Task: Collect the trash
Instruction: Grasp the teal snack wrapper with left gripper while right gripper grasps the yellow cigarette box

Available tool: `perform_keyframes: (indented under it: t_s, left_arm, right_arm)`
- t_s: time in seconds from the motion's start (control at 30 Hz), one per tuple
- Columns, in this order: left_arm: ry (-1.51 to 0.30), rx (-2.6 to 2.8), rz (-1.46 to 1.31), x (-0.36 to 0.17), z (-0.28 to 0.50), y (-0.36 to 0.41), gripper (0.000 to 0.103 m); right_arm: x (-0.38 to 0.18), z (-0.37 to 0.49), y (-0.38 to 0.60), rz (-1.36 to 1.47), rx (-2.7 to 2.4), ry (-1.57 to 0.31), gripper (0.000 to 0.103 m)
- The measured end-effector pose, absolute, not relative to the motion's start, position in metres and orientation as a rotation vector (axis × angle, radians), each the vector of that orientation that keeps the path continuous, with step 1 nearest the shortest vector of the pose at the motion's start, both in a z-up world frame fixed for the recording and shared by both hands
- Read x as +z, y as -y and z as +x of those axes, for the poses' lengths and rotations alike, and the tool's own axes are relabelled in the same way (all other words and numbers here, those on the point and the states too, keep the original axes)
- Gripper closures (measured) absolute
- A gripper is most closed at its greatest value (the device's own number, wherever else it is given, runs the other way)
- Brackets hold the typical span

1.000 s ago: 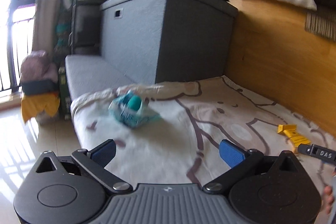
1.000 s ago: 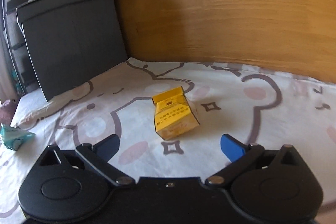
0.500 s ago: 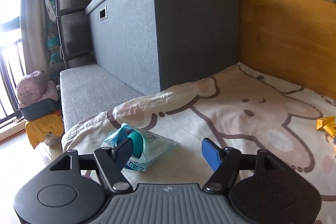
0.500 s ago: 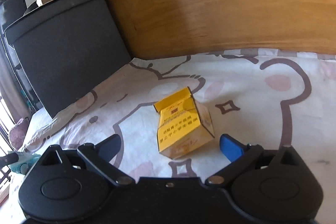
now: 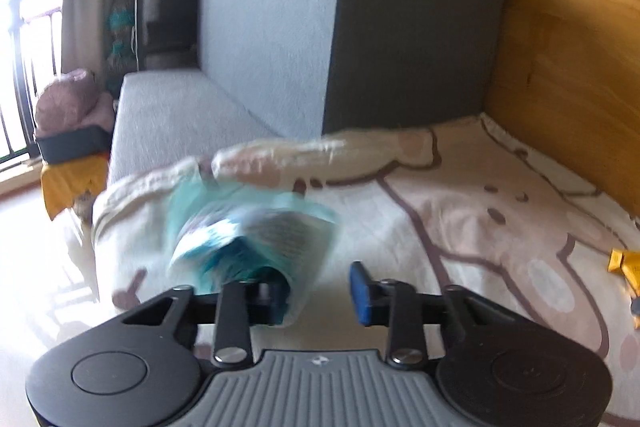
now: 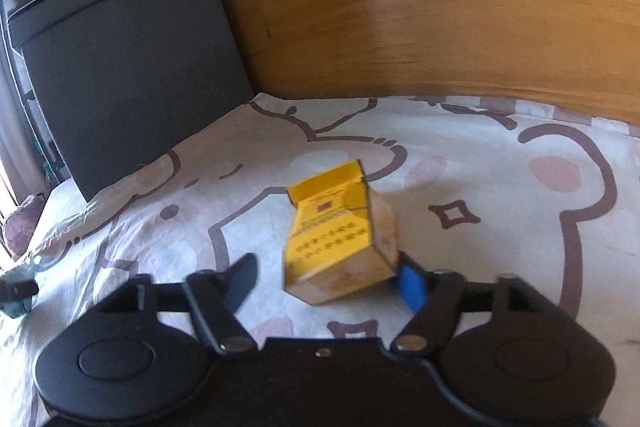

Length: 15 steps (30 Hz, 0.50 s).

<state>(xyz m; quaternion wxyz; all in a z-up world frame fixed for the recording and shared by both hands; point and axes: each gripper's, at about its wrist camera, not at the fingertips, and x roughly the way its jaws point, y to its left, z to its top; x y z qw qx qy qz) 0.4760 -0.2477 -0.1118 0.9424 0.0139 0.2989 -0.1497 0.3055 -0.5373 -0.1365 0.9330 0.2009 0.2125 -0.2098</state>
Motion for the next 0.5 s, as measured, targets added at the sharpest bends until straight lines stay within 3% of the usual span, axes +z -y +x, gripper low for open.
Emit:
perform_keyframes:
  t_s: [0.07,0.17,0.23,0.5]
  left_arm:
    - [-0.616,-0.308,0.054,-0.114,0.474,0.249,0.088]
    - [-0.613,-0.314,0.054,-0.113,0.469,0.247,0.094]
    - [-0.612,-0.325,0.058,-0.112,0.463,0.246,0.095]
    - [-0.625,-0.365,0.060,-0.112,0.427,0.240,0.097]
  right_arm:
    - [-0.137,0.304,0.538,0.423,-0.397,-0.429,0.045]
    - [-0.137,0.302,0.539,0.427,-0.377,-0.421,0.045]
    - [-0.136,0.299,0.538,0.434,-0.371,-0.407,0.051]
    - [-0.135,0.282,0.532,0.462,-0.306,-0.378,0.058]
